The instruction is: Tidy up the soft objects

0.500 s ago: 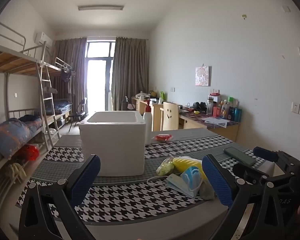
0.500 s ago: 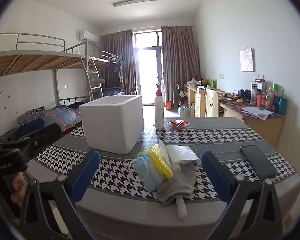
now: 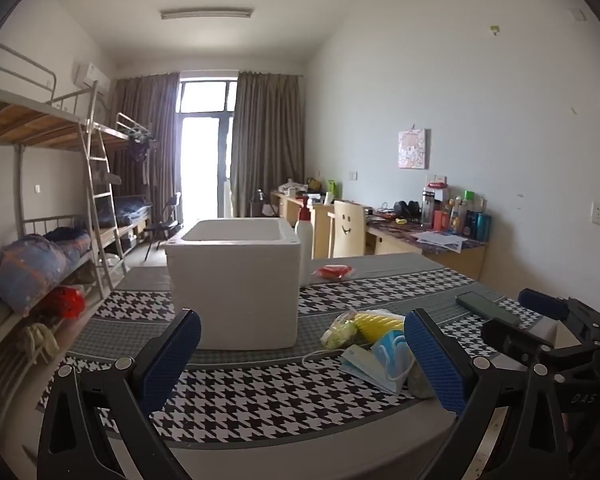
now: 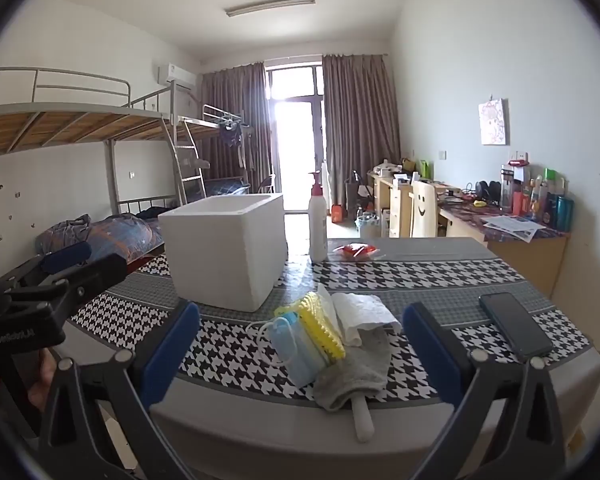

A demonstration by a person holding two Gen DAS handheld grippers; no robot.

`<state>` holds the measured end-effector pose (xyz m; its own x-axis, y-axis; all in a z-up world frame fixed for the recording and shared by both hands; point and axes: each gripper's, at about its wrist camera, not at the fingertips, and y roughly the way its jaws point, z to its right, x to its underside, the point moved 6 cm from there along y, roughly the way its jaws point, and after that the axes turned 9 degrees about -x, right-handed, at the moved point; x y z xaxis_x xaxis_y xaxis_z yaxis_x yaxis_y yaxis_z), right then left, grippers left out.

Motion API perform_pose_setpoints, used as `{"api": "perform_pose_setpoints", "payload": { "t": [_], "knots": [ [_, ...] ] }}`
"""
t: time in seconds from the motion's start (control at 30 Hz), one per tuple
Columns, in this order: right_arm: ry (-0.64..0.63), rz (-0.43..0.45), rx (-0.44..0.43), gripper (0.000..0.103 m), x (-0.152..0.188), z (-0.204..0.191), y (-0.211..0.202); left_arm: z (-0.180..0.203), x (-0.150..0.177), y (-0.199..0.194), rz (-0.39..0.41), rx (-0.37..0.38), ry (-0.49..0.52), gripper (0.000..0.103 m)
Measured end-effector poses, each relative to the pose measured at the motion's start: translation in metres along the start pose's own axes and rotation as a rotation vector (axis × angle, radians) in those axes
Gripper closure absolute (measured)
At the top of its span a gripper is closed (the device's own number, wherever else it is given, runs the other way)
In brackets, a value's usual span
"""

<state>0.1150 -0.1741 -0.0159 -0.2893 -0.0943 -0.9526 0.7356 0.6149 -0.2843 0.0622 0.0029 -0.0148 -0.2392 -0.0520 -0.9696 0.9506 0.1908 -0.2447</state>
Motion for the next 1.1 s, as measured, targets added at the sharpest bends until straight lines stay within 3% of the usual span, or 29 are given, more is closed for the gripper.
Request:
{"api": "perform_pose_setpoints", "payload": {
  "t": [1.1],
  "knots": [
    [0.007,0.006,-0.003,0.0,0.0006,0.0002,-0.0014,0.0011,0.003,-0.0009,-0.014,0.034,0.017,0.001]
  ]
}}
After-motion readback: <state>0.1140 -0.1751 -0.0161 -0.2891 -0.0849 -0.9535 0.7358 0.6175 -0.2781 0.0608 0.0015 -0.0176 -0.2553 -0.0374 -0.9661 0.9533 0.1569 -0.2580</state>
